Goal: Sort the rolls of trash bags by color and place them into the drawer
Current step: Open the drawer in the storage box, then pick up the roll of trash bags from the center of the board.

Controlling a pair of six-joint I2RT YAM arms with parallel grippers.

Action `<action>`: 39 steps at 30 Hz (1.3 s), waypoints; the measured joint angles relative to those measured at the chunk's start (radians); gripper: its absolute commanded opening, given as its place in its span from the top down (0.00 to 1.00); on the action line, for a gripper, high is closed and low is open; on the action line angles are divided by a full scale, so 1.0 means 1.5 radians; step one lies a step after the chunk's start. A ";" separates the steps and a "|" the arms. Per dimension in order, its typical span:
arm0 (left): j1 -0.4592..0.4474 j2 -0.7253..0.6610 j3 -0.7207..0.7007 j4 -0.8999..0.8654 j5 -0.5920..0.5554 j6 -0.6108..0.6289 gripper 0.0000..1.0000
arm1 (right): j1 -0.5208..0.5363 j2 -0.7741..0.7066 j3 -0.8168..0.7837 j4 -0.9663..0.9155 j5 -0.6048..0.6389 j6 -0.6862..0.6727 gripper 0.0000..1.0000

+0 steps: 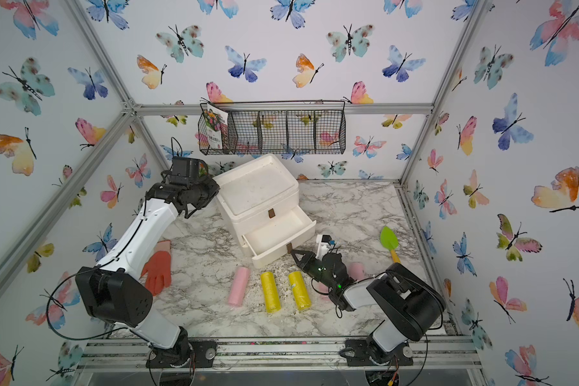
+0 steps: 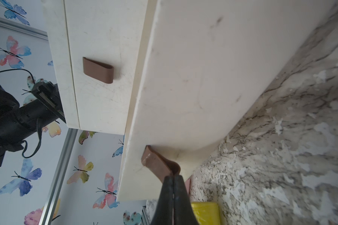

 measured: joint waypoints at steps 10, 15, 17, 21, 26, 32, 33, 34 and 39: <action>0.000 0.000 0.000 0.000 0.000 0.000 1.00 | 0.008 -0.053 -0.003 -0.064 0.019 -0.006 0.97; 0.000 0.000 0.000 0.001 0.000 -0.001 1.00 | 0.010 -0.108 -0.007 -0.139 0.024 -0.018 0.60; 0.000 0.000 0.000 0.001 0.000 -0.001 1.00 | 0.012 -0.126 -0.009 -0.192 0.025 -0.026 0.57; 0.000 0.000 -0.001 0.001 0.000 -0.001 1.00 | 0.013 -0.172 -0.010 -0.304 0.031 -0.059 0.55; 0.000 0.000 -0.001 0.001 0.000 -0.001 1.00 | 0.013 -0.284 0.025 -0.510 0.070 -0.139 0.40; 0.000 0.000 -0.001 0.001 0.000 -0.001 1.00 | 0.013 -0.324 0.154 -0.764 0.152 -0.241 0.27; 0.000 0.000 -0.001 0.001 0.000 -0.001 1.00 | 0.013 -0.315 0.175 -0.803 0.166 -0.253 0.26; 0.000 0.000 -0.001 0.001 0.000 -0.001 1.00 | 0.013 -0.301 0.194 -0.838 0.179 -0.266 0.25; 0.000 0.000 -0.001 0.001 0.000 0.000 1.00 | 0.013 -0.204 0.253 -0.977 0.218 -0.304 0.22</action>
